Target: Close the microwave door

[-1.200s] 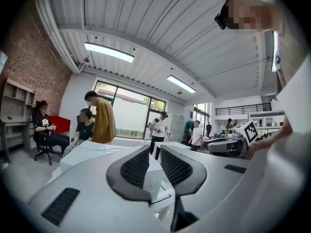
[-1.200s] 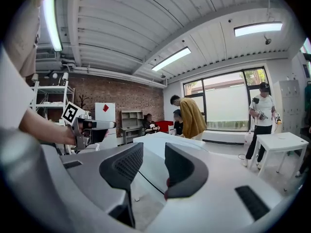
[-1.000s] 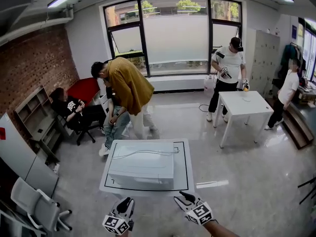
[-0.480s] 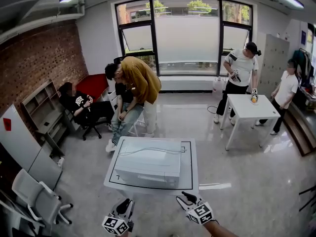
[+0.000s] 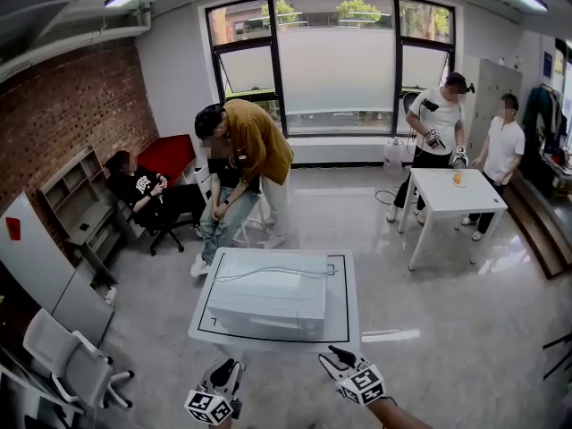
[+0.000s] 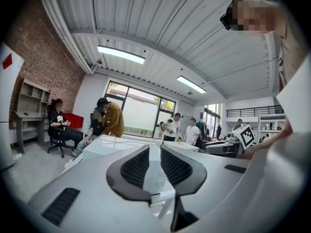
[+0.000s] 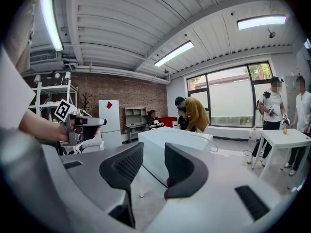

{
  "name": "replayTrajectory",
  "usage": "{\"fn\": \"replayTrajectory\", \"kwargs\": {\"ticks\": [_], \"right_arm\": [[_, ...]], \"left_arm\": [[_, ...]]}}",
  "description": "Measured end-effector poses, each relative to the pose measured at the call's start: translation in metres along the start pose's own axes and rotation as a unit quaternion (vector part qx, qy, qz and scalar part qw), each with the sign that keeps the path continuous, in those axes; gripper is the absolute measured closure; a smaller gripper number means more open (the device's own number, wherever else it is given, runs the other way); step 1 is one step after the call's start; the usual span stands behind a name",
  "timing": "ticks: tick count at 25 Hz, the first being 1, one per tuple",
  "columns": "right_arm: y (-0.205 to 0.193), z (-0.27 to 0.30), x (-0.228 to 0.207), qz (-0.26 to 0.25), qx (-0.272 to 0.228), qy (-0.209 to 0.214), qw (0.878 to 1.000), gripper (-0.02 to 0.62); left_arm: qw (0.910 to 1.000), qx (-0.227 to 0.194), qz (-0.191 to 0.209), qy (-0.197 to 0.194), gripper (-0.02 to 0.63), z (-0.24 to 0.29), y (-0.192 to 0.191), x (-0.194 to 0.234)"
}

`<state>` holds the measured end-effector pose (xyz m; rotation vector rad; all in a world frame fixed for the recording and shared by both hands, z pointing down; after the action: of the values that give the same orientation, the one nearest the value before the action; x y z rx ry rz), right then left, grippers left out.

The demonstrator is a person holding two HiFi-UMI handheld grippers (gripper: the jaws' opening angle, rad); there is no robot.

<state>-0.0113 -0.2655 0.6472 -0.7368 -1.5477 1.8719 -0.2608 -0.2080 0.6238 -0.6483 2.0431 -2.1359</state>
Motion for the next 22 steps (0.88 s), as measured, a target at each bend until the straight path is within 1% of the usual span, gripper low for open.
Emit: {"fn": "replayTrajectory", "kwargs": {"ticks": [5, 15, 17, 19, 22], "right_arm": [[-0.007, -0.002, -0.003, 0.003, 0.002, -0.004, 1.0, 0.453], [-0.006, -0.002, -0.006, 0.003, 0.002, -0.003, 1.0, 0.453], [-0.008, -0.002, -0.005, -0.007, 0.008, -0.002, 1.0, 0.453], [-0.011, -0.001, -0.005, -0.032, 0.02, -0.005, 0.999, 0.486], [-0.015, 0.0, -0.004, -0.052, 0.028, -0.007, 0.998, 0.502]], "left_arm": [[1.0, 0.005, 0.002, 0.0, 0.545, 0.001, -0.006, 0.001], [0.9999, 0.011, 0.002, -0.002, 0.545, 0.002, -0.011, -0.004], [0.9999, 0.013, 0.002, -0.002, 0.545, 0.002, -0.013, -0.004], [0.9999, 0.014, 0.003, -0.002, 0.545, 0.003, -0.015, -0.004], [0.9999, 0.017, 0.003, -0.002, 0.545, 0.003, -0.016, -0.003]]}}
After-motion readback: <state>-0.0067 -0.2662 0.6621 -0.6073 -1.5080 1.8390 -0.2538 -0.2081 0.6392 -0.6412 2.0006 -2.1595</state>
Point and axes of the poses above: the fingertips, and each gripper's own axes: z forward along the fingers, x to its left, y out of its top, the point moved 1 cm from there along -z, backward along the fingers, and after that the axes turned 5 degrees about -x, right-handed, at the moved point
